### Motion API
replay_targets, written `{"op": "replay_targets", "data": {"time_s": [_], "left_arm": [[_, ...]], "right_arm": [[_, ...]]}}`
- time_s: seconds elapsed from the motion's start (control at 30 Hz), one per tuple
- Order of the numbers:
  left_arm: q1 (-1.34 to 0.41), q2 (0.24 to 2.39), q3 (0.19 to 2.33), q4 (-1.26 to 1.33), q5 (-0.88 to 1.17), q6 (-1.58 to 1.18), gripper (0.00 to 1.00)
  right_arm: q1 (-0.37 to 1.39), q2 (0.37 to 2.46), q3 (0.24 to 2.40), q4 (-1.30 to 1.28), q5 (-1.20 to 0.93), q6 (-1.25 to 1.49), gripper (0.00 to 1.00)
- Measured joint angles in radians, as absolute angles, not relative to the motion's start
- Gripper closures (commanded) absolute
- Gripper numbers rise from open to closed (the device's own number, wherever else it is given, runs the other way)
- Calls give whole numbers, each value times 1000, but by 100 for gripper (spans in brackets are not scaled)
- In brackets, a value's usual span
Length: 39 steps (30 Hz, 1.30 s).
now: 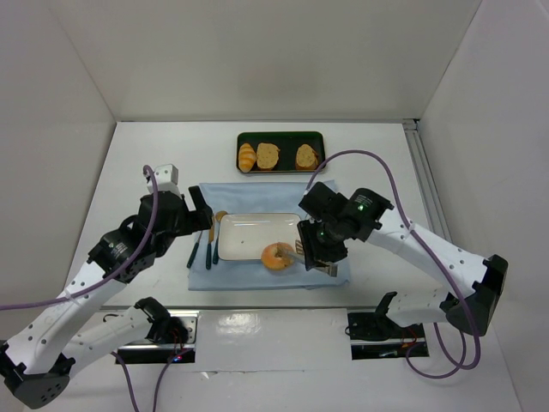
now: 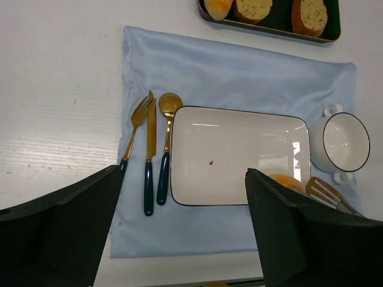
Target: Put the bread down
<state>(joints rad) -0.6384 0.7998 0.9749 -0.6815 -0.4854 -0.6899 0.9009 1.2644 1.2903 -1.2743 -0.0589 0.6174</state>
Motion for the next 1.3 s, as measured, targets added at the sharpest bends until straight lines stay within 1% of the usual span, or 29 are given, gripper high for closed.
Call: {"op": "replay_targets", "data": {"time_s": [0.23, 0.4, 0.6, 0.83, 0.9, 1.07, 1.3], "left_arm": [[-638, 799, 974, -682, -480, -690, 3], [-638, 799, 974, -682, -472, -697, 3], [-638, 799, 974, -682, -468, -712, 3], [-638, 797, 965, -682, -467, -712, 3], [-638, 797, 959, -682, -467, -712, 3], [-638, 796, 948, -683, -466, -712, 3], [-638, 796, 946, -684, -464, -712, 3]], "right_arm": [[901, 1266, 1303, -1268, -21, 628, 47], [901, 1296, 1402, -1267, 41, 627, 47], [901, 1383, 1550, -1262, 126, 605, 47], [871, 1444, 1583, -1252, 277, 588, 47], [813, 1444, 1578, -1229, 306, 579, 47], [571, 1438, 1547, -1118, 364, 516, 47], [236, 1424, 1380, -956, 343, 395, 48]]}}
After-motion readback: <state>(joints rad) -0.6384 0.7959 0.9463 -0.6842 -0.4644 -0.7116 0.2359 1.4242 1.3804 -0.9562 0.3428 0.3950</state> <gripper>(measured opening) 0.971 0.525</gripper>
